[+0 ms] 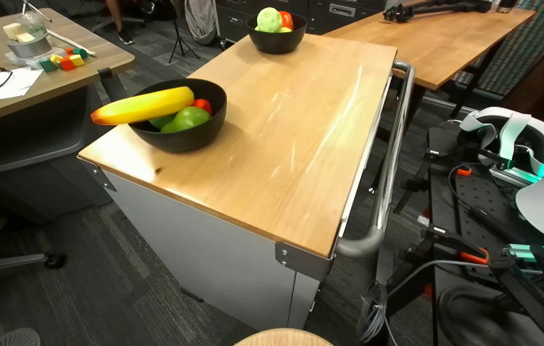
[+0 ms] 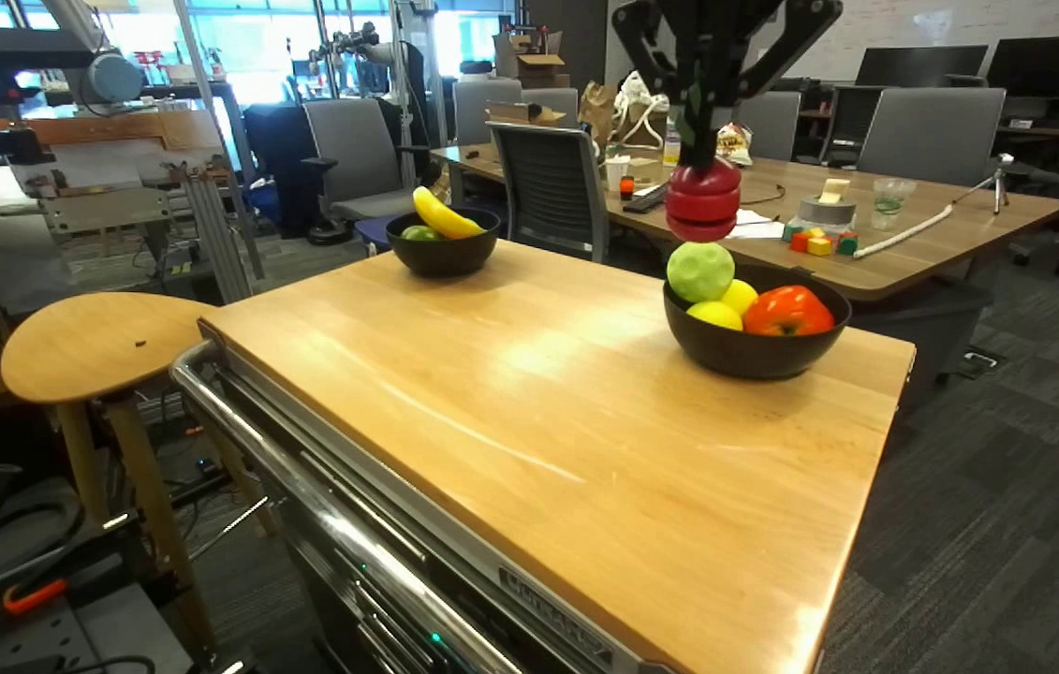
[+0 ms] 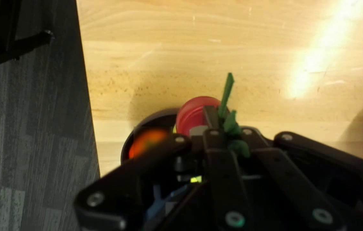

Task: Put the fruits in the bowls

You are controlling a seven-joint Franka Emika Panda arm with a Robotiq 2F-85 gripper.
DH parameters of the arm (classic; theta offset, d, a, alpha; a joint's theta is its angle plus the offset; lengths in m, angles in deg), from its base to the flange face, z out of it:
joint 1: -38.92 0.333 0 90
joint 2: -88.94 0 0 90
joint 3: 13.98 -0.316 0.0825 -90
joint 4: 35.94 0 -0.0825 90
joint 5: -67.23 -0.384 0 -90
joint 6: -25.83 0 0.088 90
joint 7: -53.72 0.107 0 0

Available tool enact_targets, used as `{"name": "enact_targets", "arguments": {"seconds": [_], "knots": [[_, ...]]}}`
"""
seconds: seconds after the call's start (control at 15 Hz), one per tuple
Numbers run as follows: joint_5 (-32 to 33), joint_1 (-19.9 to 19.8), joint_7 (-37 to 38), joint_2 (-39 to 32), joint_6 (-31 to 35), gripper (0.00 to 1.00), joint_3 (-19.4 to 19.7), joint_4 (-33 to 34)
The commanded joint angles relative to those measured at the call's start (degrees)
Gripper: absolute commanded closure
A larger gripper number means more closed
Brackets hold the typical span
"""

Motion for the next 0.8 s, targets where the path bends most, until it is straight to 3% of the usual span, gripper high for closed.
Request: {"name": "enact_targets", "arguments": {"seconds": [0.0,0.4,0.47,0.53,0.73], "knots": [[-2.0,0.5,3.9,-7.4,-2.1,0.97,0.1,9.5],[-1.5,-0.6,11.2,-19.7,-3.9,0.97,-0.4,20.8],[-1.6,-0.9,11.4,-20.8,-4.6,0.87,-0.7,22.1],[-1.7,-1.2,11.5,-21.9,-5.6,0.70,-0.9,23.4],[0.7,-1.0,10.4,-20.3,-12.3,0.47,-0.6,23.7]]}}
